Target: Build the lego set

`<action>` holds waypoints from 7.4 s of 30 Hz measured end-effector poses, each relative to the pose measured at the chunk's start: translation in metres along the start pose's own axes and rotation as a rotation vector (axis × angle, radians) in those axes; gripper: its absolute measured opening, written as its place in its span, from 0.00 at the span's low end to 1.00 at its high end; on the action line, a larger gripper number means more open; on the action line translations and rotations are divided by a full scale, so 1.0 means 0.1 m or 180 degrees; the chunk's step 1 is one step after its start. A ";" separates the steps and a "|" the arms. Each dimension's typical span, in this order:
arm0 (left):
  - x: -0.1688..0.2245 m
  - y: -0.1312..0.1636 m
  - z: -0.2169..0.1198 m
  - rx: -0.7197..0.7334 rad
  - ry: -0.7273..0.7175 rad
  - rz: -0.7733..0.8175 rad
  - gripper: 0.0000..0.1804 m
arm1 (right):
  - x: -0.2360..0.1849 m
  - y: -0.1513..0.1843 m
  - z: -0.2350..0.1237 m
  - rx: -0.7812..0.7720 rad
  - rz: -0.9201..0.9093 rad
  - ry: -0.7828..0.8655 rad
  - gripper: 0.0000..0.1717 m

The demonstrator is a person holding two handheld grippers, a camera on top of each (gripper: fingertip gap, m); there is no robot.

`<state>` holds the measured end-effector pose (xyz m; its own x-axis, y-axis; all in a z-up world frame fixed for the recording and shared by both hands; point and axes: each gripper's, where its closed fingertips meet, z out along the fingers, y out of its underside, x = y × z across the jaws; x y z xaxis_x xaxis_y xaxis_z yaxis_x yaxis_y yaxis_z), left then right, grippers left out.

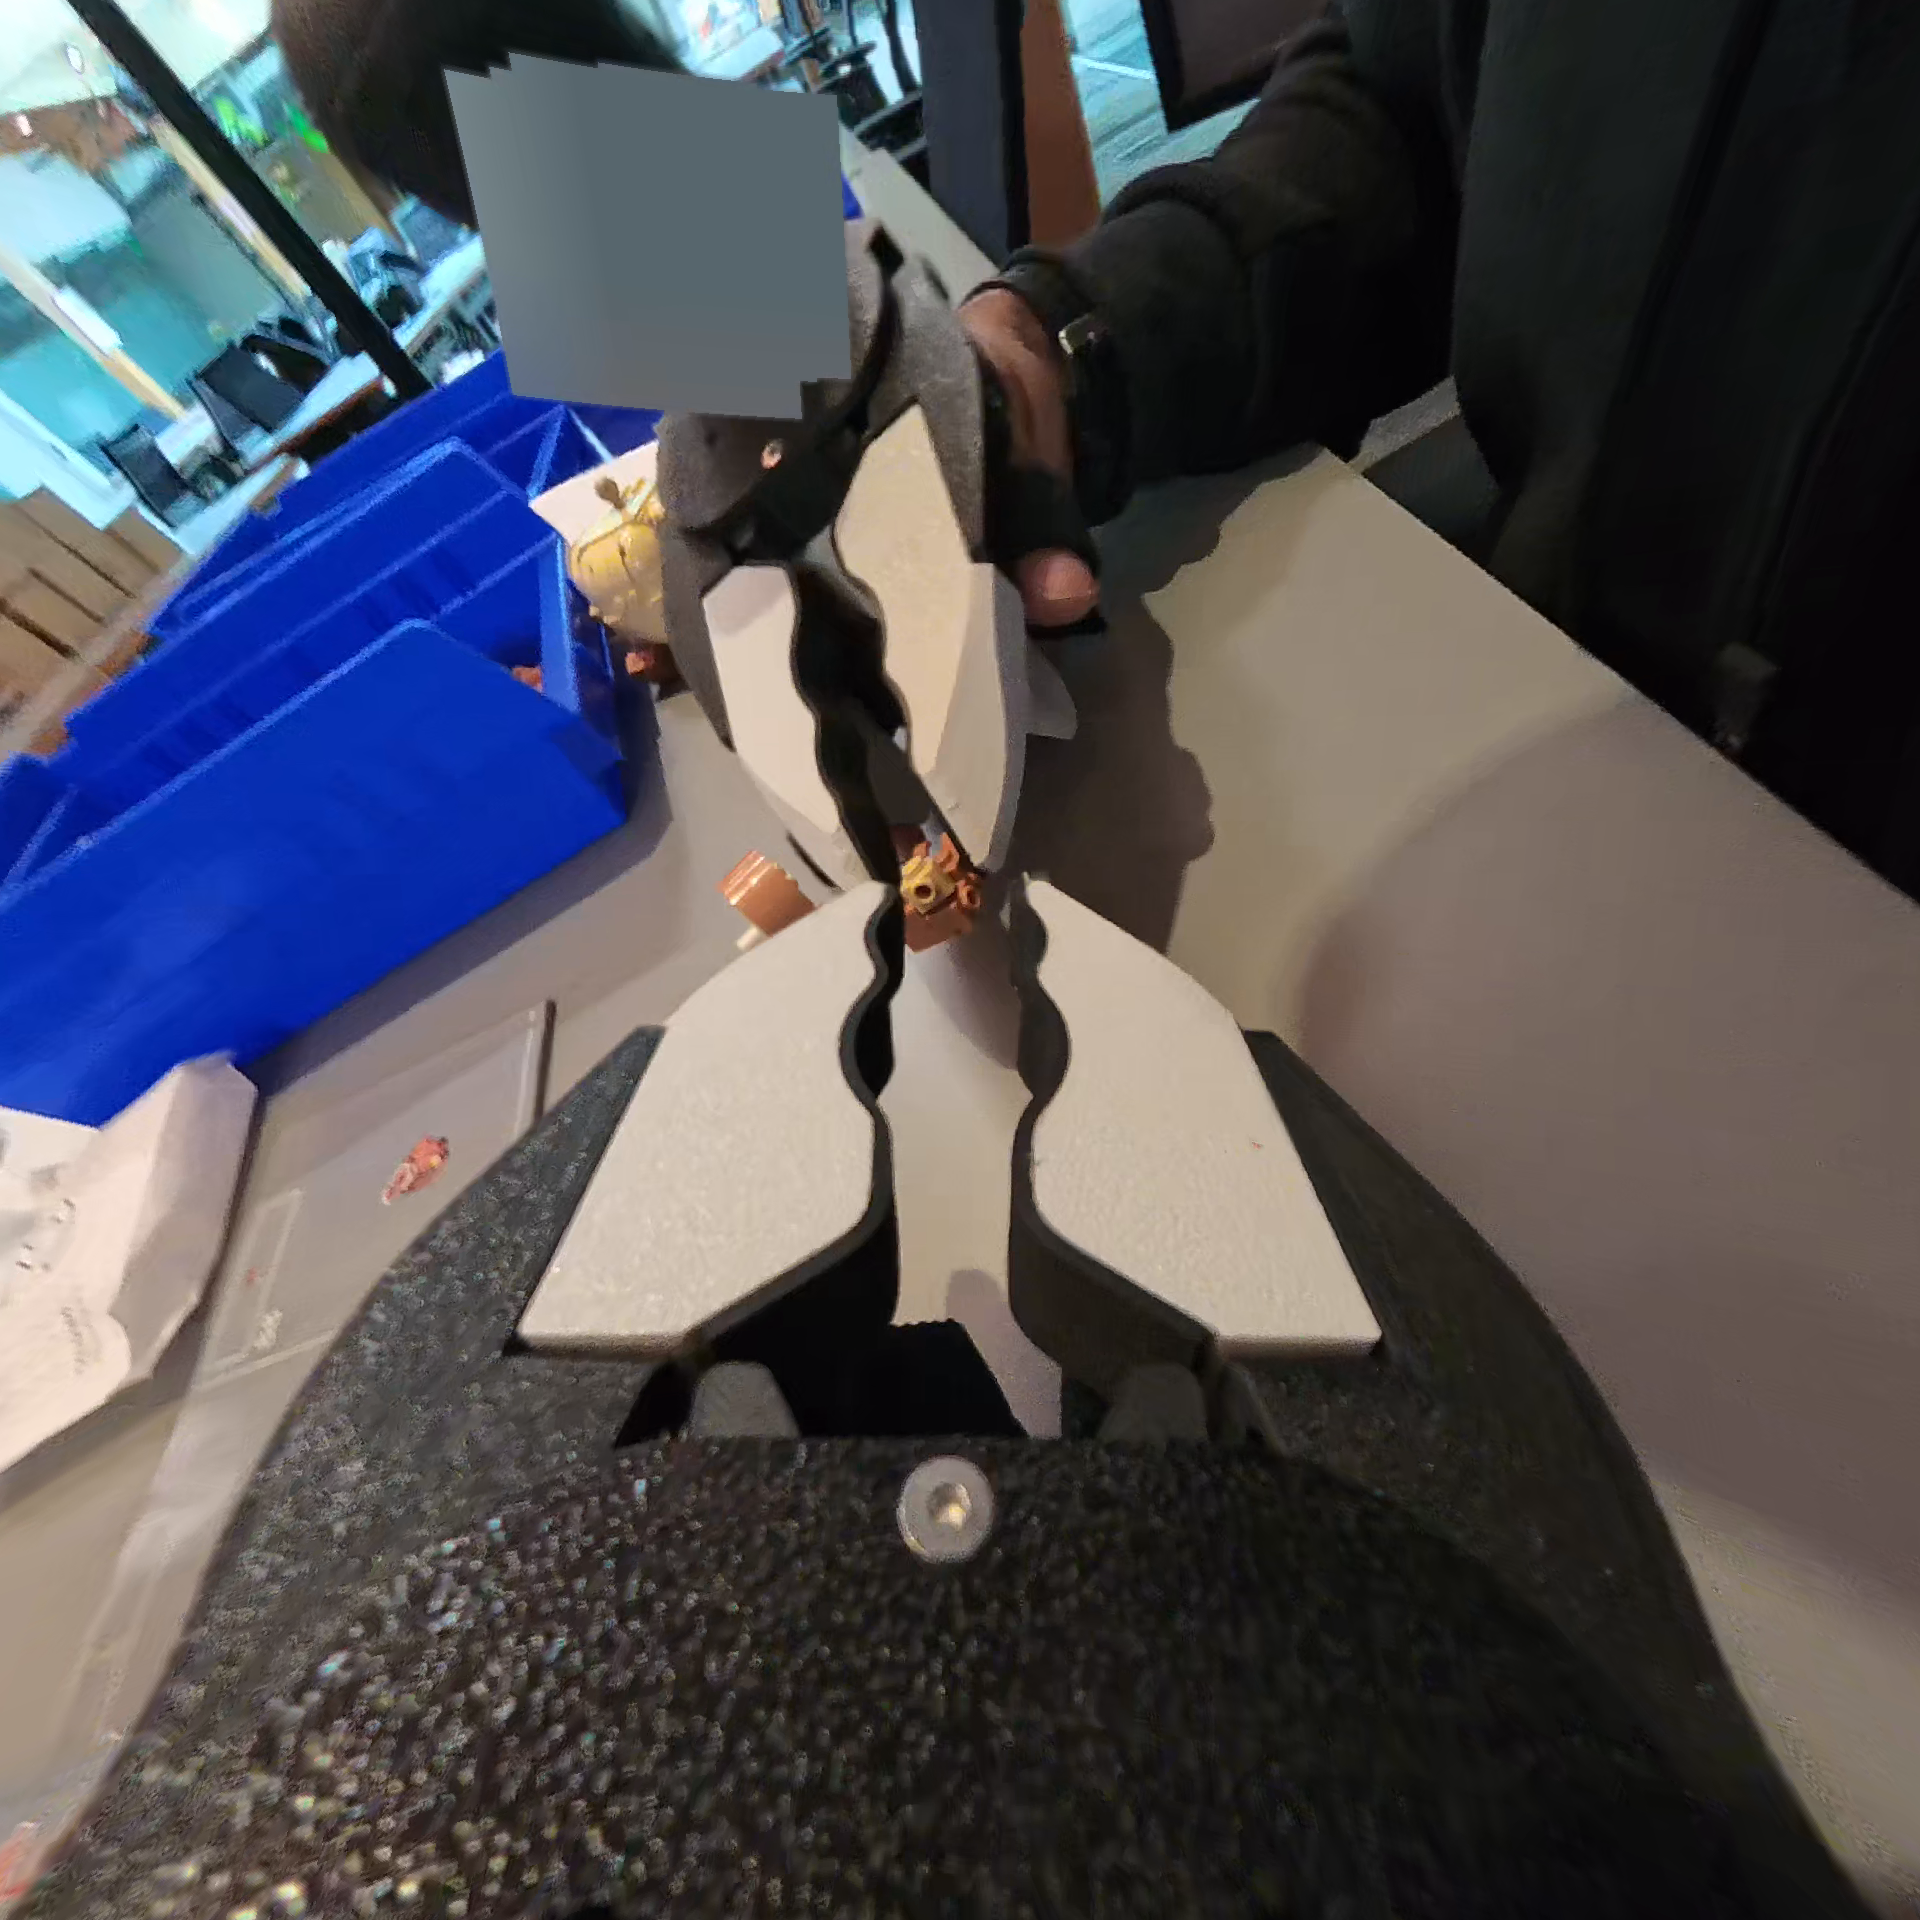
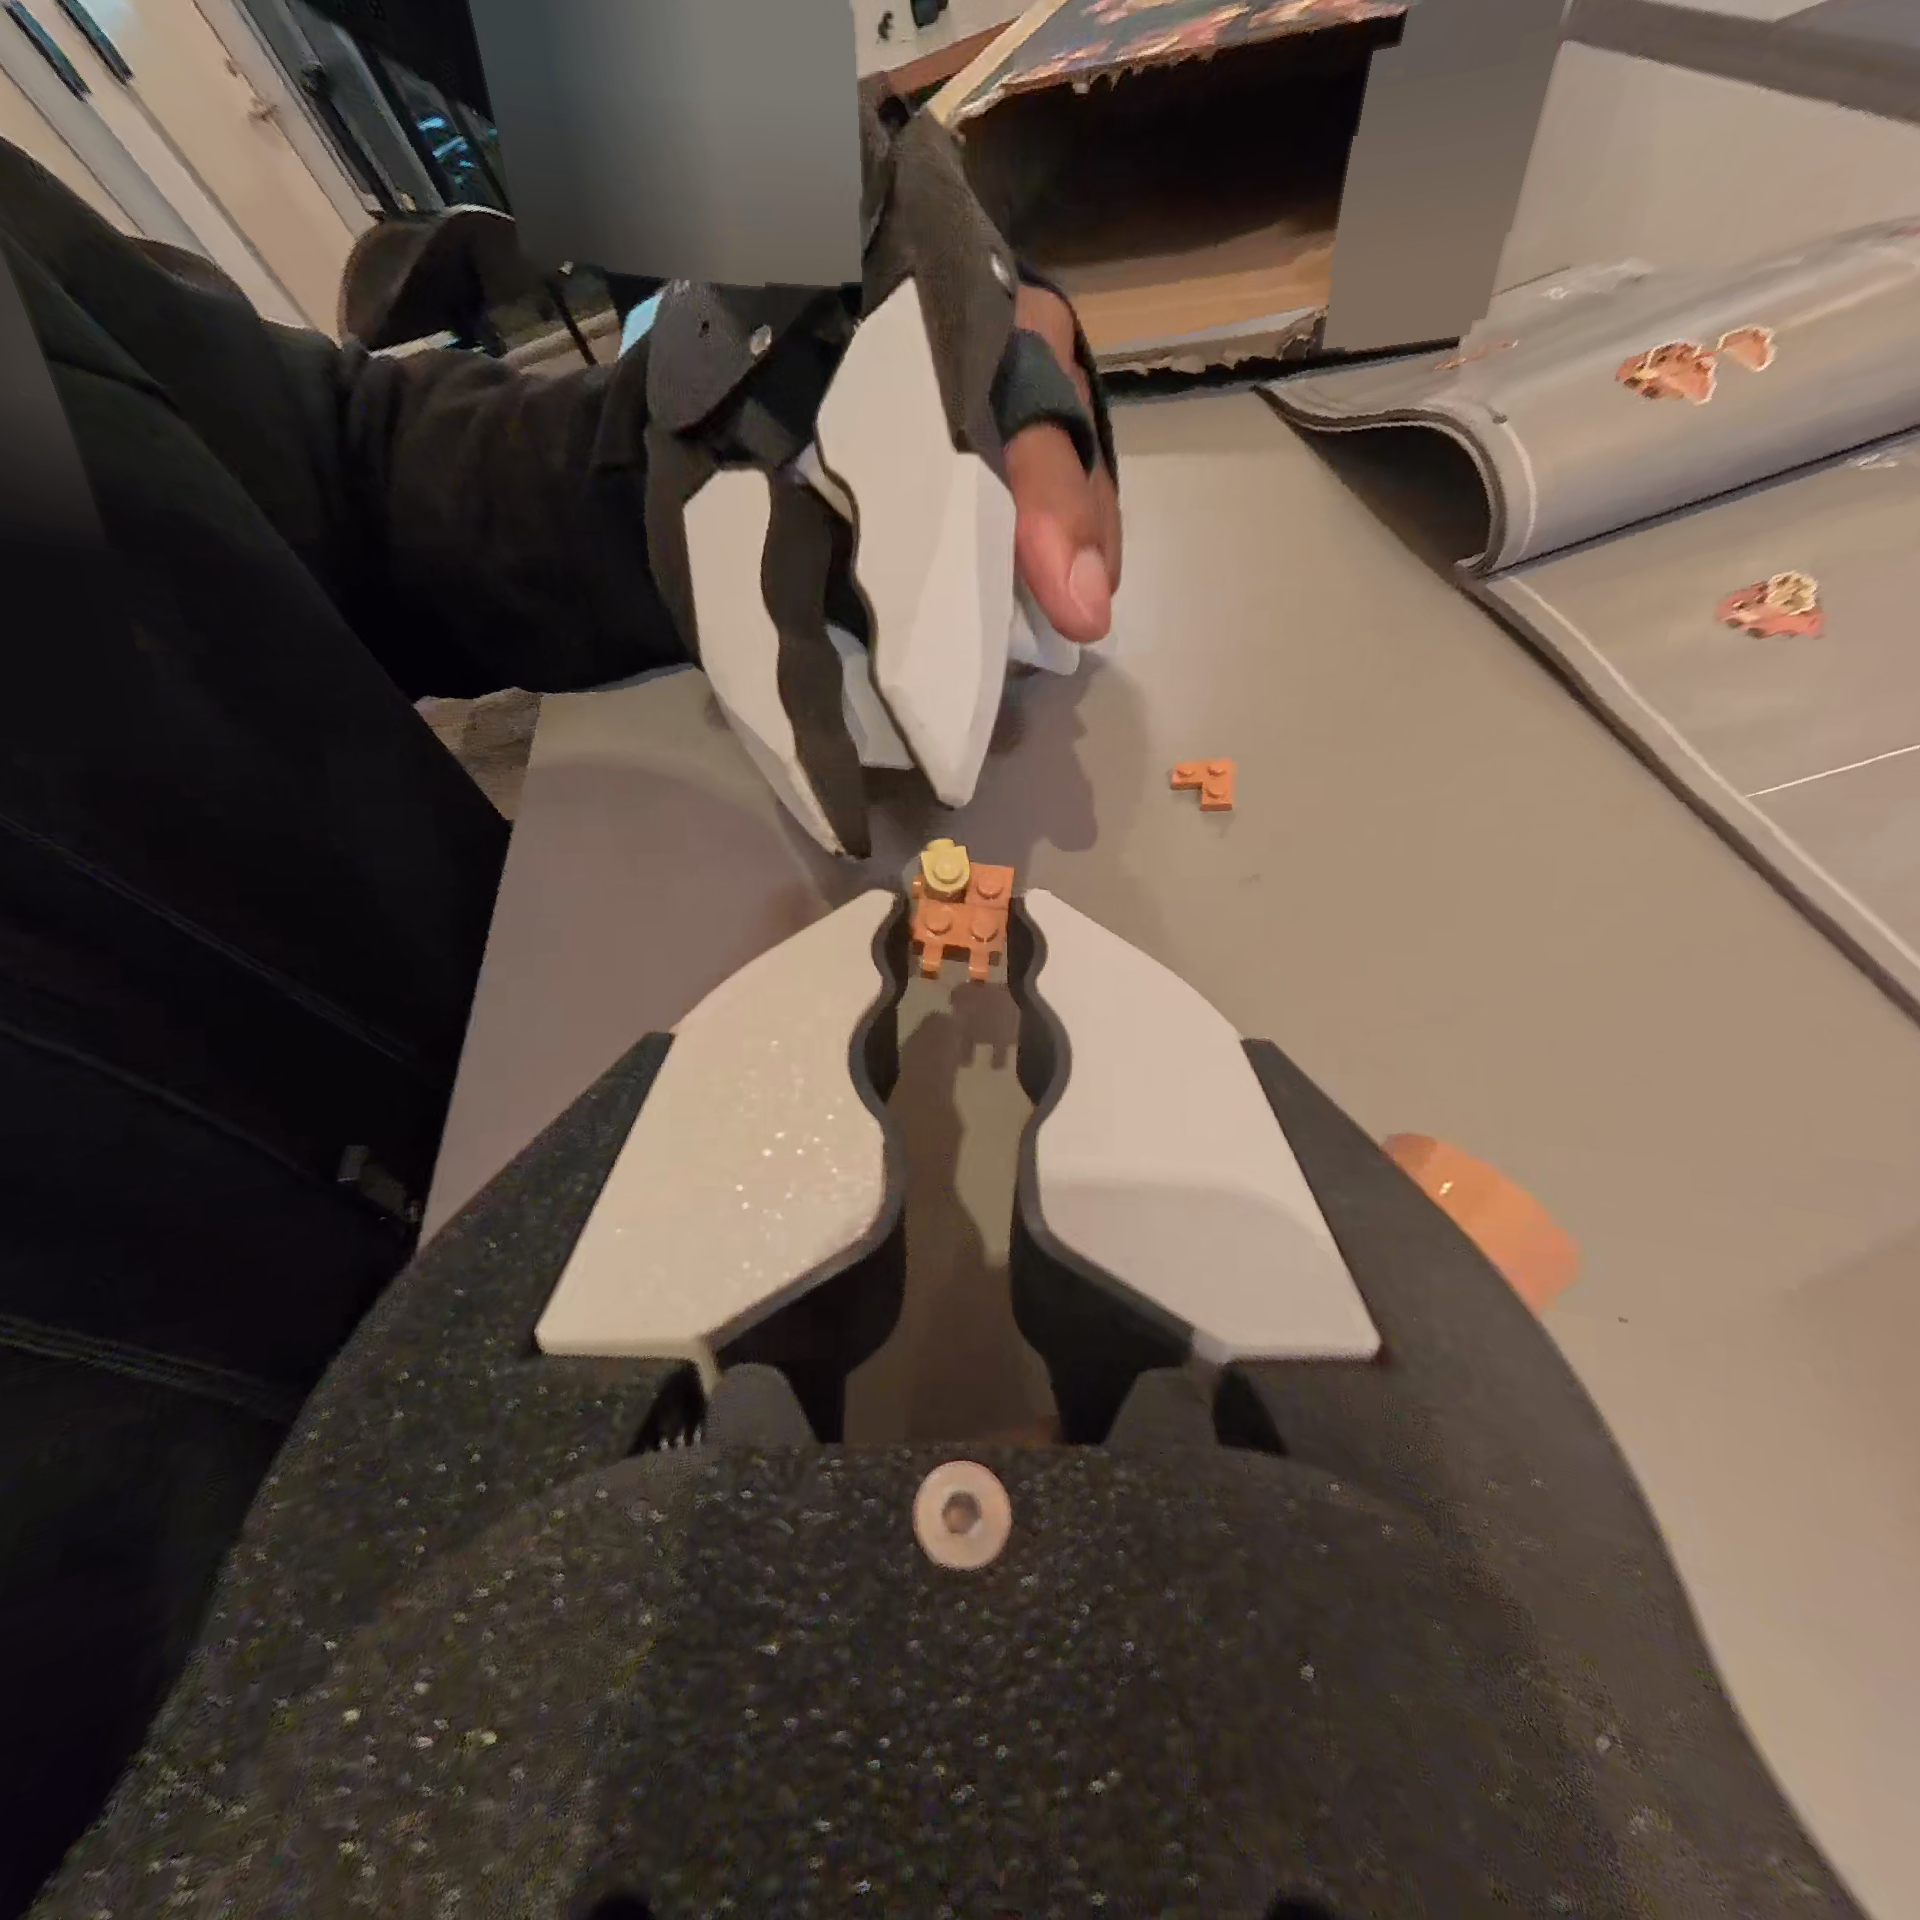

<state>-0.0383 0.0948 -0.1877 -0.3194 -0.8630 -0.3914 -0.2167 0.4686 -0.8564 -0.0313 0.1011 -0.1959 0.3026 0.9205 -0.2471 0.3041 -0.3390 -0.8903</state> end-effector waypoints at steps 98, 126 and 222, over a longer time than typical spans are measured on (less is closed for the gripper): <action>-0.25 -0.29 -0.05 0.0905 -0.0076 -0.1044 0.09 | -0.07 -0.37 -0.15 0.0821 -0.0521 -0.0017 0.10; -0.11 -0.28 -0.03 0.0806 0.0388 -0.1366 0.08 | -0.17 -0.29 -0.10 0.0667 -0.0828 -0.0036 0.10; -0.04 -0.24 -0.01 0.0650 0.0488 -0.1278 0.08 | -0.18 -0.20 -0.03 0.0381 -0.1188 0.0179 0.11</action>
<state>-0.0325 0.0866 -0.1651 -0.3834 -0.9232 0.0253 -0.1700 0.0436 -0.9845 -0.0403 0.0909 -0.1727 0.2413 0.9629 0.1205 0.2960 0.0452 -0.9541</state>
